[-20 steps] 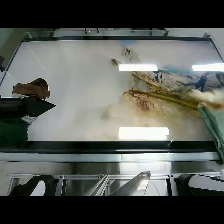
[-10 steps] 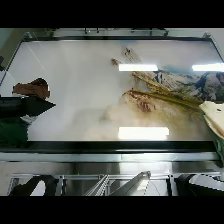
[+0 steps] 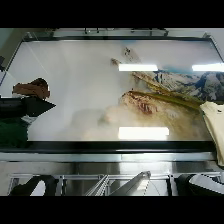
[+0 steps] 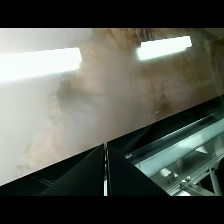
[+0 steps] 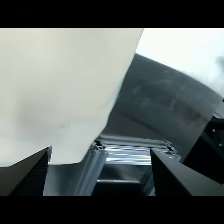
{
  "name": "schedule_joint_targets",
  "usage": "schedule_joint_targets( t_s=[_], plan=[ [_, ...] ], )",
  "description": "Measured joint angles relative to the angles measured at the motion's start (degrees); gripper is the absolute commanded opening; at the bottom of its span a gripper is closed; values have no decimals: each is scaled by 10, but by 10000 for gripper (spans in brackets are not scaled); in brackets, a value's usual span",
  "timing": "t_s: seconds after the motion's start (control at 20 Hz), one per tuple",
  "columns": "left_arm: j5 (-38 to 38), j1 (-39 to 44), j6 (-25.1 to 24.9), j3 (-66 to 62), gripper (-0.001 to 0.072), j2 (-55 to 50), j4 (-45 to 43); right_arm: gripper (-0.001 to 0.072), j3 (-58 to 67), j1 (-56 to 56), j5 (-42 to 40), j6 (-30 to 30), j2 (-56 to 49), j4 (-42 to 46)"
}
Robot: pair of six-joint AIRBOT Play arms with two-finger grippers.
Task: Fold the shirts.
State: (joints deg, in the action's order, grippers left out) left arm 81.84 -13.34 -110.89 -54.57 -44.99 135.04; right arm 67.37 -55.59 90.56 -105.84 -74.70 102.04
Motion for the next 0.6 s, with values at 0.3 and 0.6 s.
schedule_joint_targets(
  t_s=[0.3, 0.6],
  plan=[
    [-7, 0, -2, 0, 18, 0, 0, 708, 18, 32, -66, 118, 82, -340],
    [6, 0, -2, 0, 18, 0, 0, 16, -22, 200, -77, 236, 129, -537]
  ],
)
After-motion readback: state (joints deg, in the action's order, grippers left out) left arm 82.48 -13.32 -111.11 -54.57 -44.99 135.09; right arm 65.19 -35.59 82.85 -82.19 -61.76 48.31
